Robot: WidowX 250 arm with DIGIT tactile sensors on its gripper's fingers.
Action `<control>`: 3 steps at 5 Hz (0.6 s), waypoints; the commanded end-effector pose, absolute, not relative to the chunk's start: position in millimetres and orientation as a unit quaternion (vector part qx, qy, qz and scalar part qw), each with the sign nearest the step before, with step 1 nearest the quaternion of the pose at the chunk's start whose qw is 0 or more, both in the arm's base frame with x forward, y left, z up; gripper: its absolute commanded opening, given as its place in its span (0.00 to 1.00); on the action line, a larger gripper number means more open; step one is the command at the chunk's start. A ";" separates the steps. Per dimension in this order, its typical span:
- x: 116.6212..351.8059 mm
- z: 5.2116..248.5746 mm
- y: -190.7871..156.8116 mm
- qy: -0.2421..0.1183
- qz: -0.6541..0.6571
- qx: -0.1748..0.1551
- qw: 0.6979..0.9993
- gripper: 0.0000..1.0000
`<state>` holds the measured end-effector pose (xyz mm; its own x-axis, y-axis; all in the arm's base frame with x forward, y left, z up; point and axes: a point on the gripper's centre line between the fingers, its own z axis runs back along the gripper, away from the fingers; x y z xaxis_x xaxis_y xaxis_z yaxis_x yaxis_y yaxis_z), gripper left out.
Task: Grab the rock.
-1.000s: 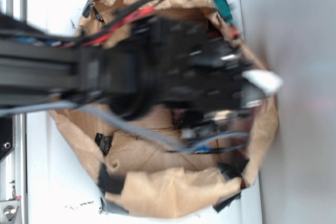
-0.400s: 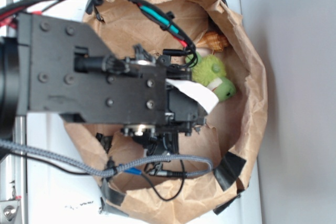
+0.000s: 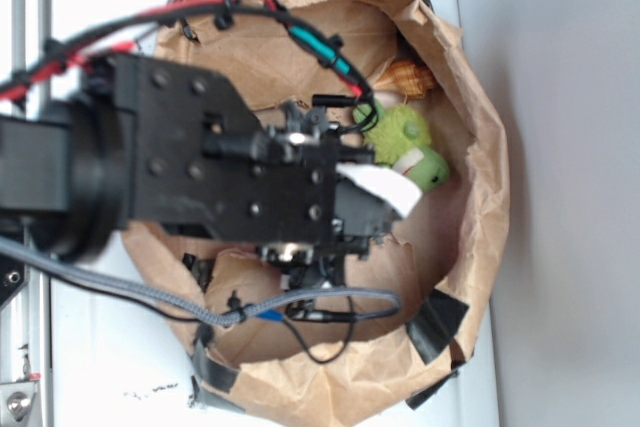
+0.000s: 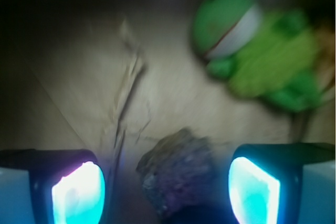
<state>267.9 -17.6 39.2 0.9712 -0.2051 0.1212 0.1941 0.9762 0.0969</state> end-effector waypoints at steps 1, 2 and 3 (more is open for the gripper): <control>274.9 23.0 -21.6 -0.068 -0.105 0.053 0.991 1.00; 268.5 28.5 -18.4 -0.088 -0.105 0.051 0.989 0.00; 266.3 36.1 -17.3 -0.105 -0.107 0.047 0.988 0.00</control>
